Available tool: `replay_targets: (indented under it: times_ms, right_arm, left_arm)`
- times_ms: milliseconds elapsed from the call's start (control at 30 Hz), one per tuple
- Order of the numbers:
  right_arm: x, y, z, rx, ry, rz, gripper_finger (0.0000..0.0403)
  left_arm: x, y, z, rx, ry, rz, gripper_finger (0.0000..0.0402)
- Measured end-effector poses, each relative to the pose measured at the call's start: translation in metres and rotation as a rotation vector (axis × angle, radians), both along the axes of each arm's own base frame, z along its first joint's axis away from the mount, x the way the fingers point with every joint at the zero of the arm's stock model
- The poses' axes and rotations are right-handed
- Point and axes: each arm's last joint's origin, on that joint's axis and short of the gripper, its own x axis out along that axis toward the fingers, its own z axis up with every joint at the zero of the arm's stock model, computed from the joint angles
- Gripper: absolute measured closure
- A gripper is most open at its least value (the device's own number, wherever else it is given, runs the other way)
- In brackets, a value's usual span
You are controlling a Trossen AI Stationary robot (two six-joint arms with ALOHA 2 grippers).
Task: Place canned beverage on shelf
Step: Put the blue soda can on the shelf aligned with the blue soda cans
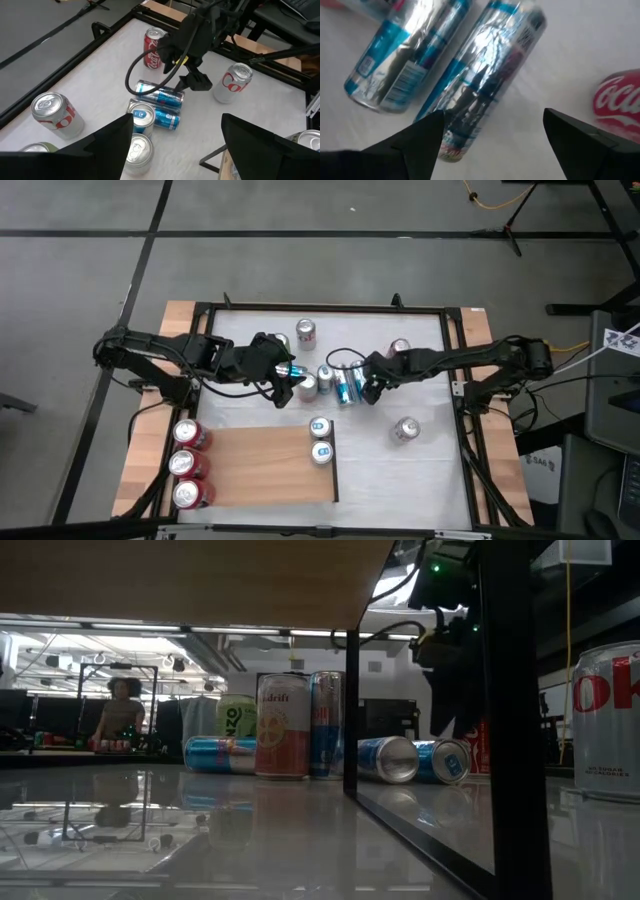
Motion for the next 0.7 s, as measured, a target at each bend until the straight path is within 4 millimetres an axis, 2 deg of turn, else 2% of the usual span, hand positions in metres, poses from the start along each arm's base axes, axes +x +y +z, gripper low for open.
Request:
replay_targets:
  times_ms: [467,700]
  right_arm:
    - [0.002,0.0,0.0,0.064,-0.043,-0.144,0.0075]
    - [0.012,0.0,-0.013,0.087,-0.042,-0.155,0.0075]
  left_arm:
    - [0.0,0.0,0.0,0.0,0.001,0.0,0.0107]
    - [-0.001,0.0,-0.001,0.003,0.017,0.0,0.0107]
